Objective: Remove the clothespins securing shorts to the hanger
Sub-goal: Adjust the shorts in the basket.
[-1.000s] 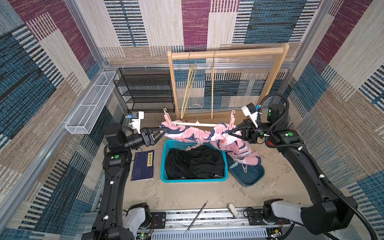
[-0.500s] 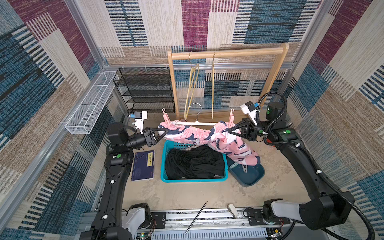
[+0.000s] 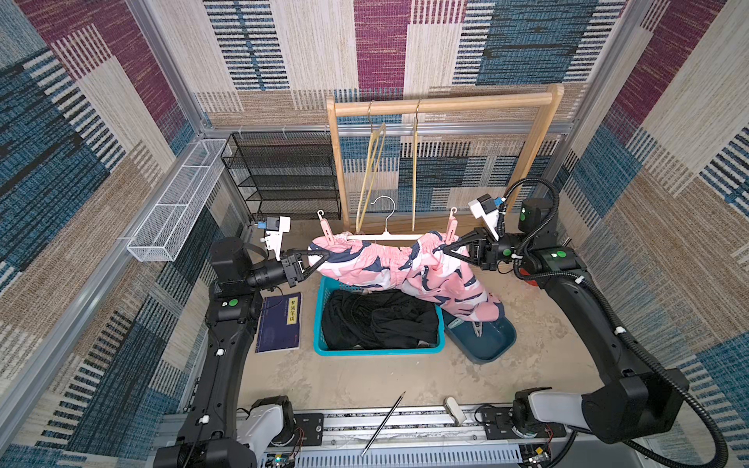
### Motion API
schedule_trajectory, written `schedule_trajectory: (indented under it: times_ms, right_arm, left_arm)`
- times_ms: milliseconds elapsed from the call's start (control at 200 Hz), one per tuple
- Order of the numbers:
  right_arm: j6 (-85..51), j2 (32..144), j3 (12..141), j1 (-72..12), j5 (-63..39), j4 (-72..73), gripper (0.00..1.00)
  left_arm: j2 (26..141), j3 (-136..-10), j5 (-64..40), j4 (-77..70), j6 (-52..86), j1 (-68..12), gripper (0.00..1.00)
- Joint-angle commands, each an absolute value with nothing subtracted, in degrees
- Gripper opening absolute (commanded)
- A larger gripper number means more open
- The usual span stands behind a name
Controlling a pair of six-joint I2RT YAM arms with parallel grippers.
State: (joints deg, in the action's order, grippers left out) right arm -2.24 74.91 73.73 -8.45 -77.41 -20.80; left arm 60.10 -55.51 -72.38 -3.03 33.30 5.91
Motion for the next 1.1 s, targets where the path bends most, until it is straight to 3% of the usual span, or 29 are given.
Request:
schedule_trajectory:
  times_ms: [0,135,280,621,1012,1097]
  right_arm:
    - [-1.5,74.3,73.1,-8.4,-77.2,-18.2,0.26]
    - [-1.5,72.5,71.7,-7.1,-73.7,-18.9,0.44]
    - [-0.8,69.8,71.6,-5.6,-64.5,-21.6,0.53]
    - [-3.4,63.5,70.0,-5.4,-33.4,-22.4,0.58]
    - [-4.4,63.0,68.4,-5.4,-19.5,-22.6,0.60]
    - [-2.9,63.9,70.3,-3.6,-22.1,-24.3,0.61]
  left_arm:
    - [60.1,-54.8,-72.0,-11.3,39.9,5.8,0.00]
    - [59.9,-54.0,-71.7,-18.9,46.8,5.8,0.00]
    - [59.4,-54.0,-70.9,-24.7,53.0,5.7,0.00]
    - [56.6,-55.5,-67.1,-29.6,60.6,5.0,0.00]
    - [52.4,-61.1,-64.7,-30.8,65.5,3.2,0.00]
    - [52.2,-61.7,-64.0,-33.2,67.9,2.9,0.00]
